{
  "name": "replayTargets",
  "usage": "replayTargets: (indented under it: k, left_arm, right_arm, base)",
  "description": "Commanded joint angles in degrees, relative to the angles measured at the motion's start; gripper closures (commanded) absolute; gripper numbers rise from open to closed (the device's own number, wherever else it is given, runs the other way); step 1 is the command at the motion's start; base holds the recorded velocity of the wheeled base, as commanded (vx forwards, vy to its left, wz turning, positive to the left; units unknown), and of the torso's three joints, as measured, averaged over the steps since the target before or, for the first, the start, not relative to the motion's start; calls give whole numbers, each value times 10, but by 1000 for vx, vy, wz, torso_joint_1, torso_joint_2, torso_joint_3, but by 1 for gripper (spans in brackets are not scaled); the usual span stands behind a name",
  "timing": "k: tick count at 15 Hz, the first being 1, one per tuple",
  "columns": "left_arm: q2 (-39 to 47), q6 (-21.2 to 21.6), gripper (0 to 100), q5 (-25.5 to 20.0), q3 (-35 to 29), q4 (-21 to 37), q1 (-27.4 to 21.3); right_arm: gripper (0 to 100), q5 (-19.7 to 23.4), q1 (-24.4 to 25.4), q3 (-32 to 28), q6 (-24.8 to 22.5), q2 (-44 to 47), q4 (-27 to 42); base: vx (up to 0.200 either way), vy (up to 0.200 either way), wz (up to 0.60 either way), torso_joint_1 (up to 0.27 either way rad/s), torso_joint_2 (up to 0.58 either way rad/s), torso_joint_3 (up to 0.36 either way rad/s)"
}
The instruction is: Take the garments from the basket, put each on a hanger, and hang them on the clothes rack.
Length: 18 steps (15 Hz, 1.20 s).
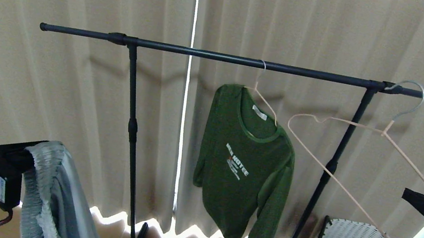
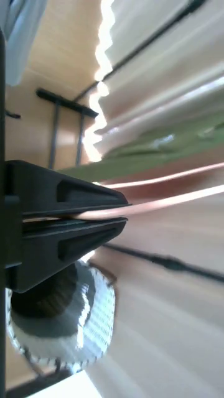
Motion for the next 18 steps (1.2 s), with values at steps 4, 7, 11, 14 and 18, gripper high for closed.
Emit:
replayTargets:
  k: [4,7,11,14,18]
  left_arm:
    - [31,-3,100,35,-73,32,-4]
    - [90,-7,100,119,-193,108,-72]
    - [203,-8,100,240,-371,194,-127]
    - [250,-15,100,263,-433,205,-124]
    - [316,-57,100,343,-497,214,-124]
  right_arm:
    - [100,84,7,0,1,-41,-2]
    - [100,127,53,-1,2,-38,-2]
    - [100,131,138,4,9,19,-47]
    - [100,130,192,23,23,59,-117]
    - [100,128,286,32,23,109,-189]
  base:
    - [0,0,0,0,0,0]
    - [0,0,0,0,0,0]
    - [0,0,0,0,0,0]
    - [0,0,0,0,0,0]
    - [0,0,0,0,0,0]
